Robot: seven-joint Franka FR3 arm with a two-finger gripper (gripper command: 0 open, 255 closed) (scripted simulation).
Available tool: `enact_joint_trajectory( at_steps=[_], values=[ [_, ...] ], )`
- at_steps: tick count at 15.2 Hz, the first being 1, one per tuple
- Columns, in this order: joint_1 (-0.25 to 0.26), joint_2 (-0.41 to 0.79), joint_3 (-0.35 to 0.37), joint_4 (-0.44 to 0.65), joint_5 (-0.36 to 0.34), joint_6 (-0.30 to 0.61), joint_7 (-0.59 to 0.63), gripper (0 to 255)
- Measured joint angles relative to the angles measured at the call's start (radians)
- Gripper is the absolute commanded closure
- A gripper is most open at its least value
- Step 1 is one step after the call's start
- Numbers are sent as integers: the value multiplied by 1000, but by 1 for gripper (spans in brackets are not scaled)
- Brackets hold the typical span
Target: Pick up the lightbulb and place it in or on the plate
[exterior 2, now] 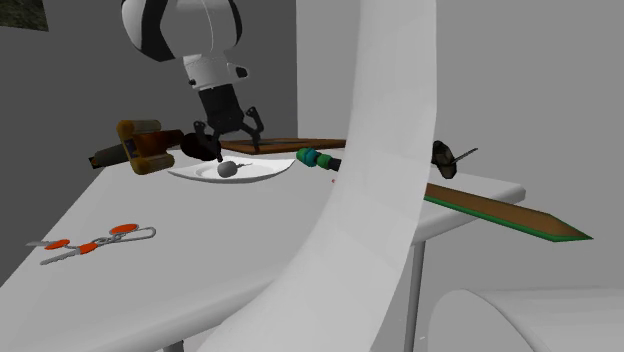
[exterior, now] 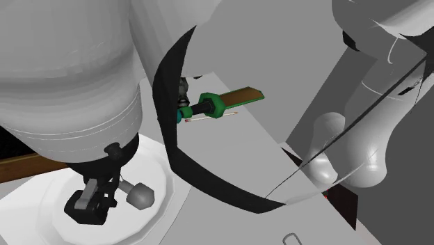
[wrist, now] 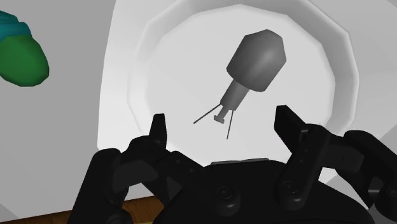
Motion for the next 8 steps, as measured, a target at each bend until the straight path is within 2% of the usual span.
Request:
enact_joint_trajectory(
  at_steps=[4,8],
  values=[
    [18,8,12,106,1,-101,-4,0],
    [21,7,14,128,3,-126,-6,0]
  ],
)
